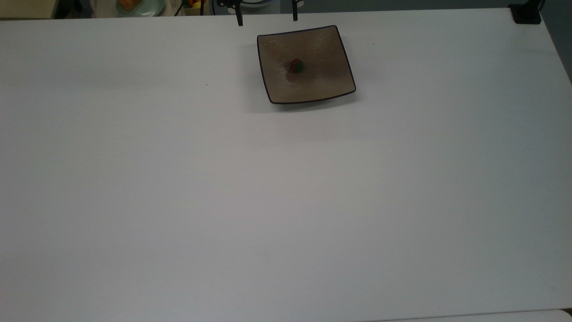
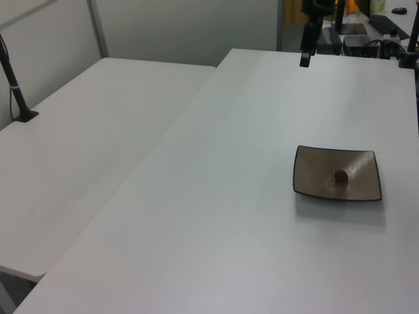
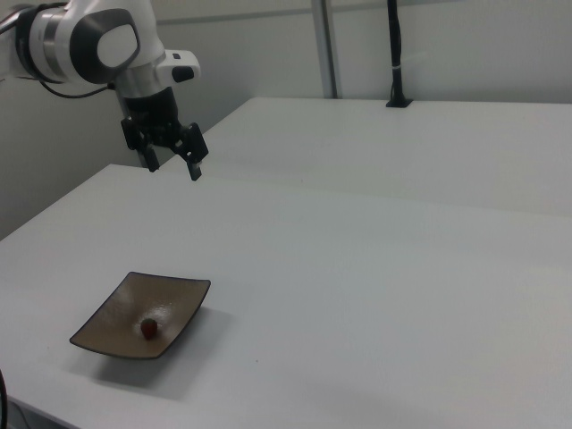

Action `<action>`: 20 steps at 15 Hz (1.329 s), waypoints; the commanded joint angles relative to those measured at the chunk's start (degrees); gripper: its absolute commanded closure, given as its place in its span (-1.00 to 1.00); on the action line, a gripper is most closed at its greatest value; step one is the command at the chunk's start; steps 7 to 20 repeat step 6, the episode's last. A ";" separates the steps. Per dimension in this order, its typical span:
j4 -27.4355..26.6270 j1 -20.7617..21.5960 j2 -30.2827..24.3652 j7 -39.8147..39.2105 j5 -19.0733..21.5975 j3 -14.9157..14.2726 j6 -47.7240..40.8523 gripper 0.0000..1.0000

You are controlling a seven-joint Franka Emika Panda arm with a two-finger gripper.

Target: Strawberries on a ceramic plate

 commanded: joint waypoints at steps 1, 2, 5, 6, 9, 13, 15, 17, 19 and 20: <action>0.08 1.14 0.13 -1.96 -0.57 -1.18 1.31 -1.00; 0.08 1.14 0.31 -1.96 -0.57 -1.18 1.40 -1.00; 0.17 1.14 0.40 -1.96 -0.57 -1.18 1.40 -1.00; 0.08 1.23 0.31 -1.96 -0.57 -1.18 1.31 -1.00; 0.08 1.23 0.31 -1.96 -0.57 -1.18 1.31 -1.00; 0.08 1.23 0.31 -1.96 -0.57 -1.18 1.31 -1.00; 0.08 1.23 0.31 -1.96 -0.57 -1.18 1.31 -1.00; 0.08 1.23 0.31 -1.96 -0.57 -1.18 1.31 -1.00; 0.08 1.23 0.31 -1.96 -0.57 -1.18 1.31 -1.00; 0.08 1.23 0.31 -1.96 -0.57 -1.18 1.31 -1.00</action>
